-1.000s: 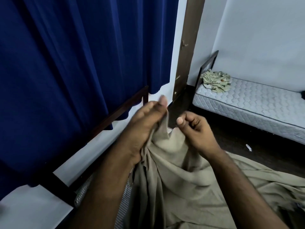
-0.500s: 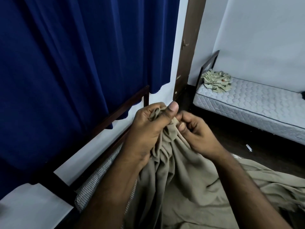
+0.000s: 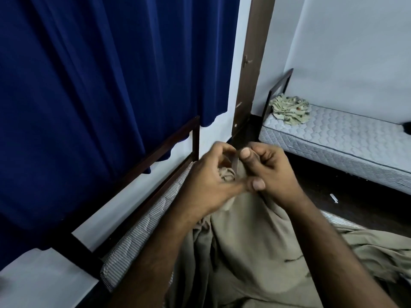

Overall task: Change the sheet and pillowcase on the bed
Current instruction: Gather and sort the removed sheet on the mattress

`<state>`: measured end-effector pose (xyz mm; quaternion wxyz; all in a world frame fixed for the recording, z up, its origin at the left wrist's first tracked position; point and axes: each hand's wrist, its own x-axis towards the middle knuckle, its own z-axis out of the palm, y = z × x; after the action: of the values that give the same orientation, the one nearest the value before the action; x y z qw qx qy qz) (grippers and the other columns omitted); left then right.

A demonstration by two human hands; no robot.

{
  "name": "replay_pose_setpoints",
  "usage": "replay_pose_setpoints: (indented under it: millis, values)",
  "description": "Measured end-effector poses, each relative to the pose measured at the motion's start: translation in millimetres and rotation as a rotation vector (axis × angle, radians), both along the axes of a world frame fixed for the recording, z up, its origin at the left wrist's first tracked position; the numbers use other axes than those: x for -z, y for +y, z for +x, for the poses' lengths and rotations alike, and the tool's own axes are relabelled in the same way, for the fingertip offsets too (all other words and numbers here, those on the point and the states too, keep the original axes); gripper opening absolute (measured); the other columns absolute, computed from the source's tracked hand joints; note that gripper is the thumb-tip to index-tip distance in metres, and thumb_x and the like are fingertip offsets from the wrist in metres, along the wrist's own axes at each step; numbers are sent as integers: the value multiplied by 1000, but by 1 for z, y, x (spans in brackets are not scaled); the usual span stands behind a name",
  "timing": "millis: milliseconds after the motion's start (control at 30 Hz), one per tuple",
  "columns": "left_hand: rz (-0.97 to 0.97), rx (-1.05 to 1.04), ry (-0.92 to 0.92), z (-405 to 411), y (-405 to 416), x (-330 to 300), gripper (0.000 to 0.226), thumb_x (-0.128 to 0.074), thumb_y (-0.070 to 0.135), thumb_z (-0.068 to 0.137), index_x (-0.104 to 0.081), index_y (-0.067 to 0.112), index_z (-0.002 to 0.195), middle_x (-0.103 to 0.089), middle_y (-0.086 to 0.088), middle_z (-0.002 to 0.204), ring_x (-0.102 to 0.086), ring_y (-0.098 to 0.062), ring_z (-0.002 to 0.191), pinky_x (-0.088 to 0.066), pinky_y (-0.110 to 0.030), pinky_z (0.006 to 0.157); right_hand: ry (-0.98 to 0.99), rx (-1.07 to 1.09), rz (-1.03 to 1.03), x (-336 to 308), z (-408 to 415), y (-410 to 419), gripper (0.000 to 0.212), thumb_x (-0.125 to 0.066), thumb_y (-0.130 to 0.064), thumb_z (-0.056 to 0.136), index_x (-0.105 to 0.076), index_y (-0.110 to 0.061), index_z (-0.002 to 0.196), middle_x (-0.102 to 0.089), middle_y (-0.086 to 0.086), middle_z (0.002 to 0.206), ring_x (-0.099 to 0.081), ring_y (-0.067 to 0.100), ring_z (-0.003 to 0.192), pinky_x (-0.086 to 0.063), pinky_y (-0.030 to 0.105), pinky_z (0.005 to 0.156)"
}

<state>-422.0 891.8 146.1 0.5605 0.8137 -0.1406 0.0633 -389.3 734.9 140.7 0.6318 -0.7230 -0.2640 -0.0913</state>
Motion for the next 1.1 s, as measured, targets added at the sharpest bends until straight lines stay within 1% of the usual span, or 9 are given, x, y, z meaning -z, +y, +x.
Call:
replay_pose_setpoints:
  millis: [100, 200, 267, 400, 567, 733, 833, 967, 1100]
  values:
    - [-42, 126, 49, 0, -6, 5, 58, -88, 49, 62, -70, 24, 110, -75, 8, 105, -70, -9, 104, -56, -44, 94, -30, -163, -38, -21, -8, 6, 16, -61, -20, 96, -56, -8, 86, -49, 3, 64, -45, 11, 58, -38, 20, 56]
    - [-126, 81, 15, 0, -2, 1, 33, -83, 40, 76, -74, 12, 91, -73, -12, 78, -71, -32, 70, -58, -53, 66, -28, -170, 0, -24, -5, -1, 37, -61, -46, 94, -52, -11, 91, -38, 16, 62, -32, 21, 51, -27, 23, 49]
    - [-152, -2, -58, -5, 2, -7, 29, -77, 36, 88, -72, 8, 80, -59, -24, 64, -54, -30, 45, -48, -42, 47, -18, -195, 23, -15, -1, -10, 38, -61, -53, 92, -54, -15, 90, -38, 8, 62, -33, 9, 51, -27, 16, 48]
    - [-318, 5, -115, -14, 2, -21, 28, -62, 27, 99, -70, 7, 80, -55, -5, 63, -47, -20, 58, -40, -31, 55, 65, -246, -118, 16, 9, -18, 62, -72, -59, 82, -59, 1, 80, -43, 13, 62, -37, 15, 58, -28, 26, 49]
    - [-689, 235, 87, -26, 1, -31, 27, -59, 28, 92, -68, 16, 69, -57, 2, 61, -53, -7, 58, -47, -22, 56, 180, -82, -209, 63, 30, -36, 93, -77, -69, 70, -53, 20, 77, -51, 11, 68, -42, 17, 66, -34, 34, 57]
    - [-1017, 294, 272, -30, -3, -33, 27, -59, 33, 79, -70, 23, 57, -63, 6, 58, -62, -5, 55, -54, -20, 56, 70, 220, -438, 86, 43, -44, 53, -61, -59, 78, -61, -6, 82, -66, 6, 78, -61, 29, 71, -52, 49, 67]
    - [-1144, 299, 391, -17, -3, -23, 38, -62, 47, 86, -49, 23, 60, -48, 9, 55, -54, -7, 54, -50, -24, 58, -9, 181, -424, 64, 36, -32, 27, -56, -44, 81, -57, -17, 78, -59, -2, 76, -57, 24, 67, -49, 46, 63]
    - [-761, 130, 301, 1, -3, 0, 75, -88, 63, 59, -47, 2, 75, -45, -11, 75, -38, -25, 70, -38, -36, 68, -58, 42, -235, 17, 14, -9, 37, -60, -42, 92, -52, -16, 68, -47, 2, 61, -41, 9, 62, -35, 34, 55]
    - [-499, 155, 171, 1, -9, 7, 75, -90, 31, 61, -47, -8, 108, -62, -22, 103, -62, -32, 95, -50, -44, 87, -94, -67, -35, -19, -9, 9, 39, -52, -37, 99, -48, -16, 67, -45, -6, 61, -40, 7, 58, -33, 21, 54]
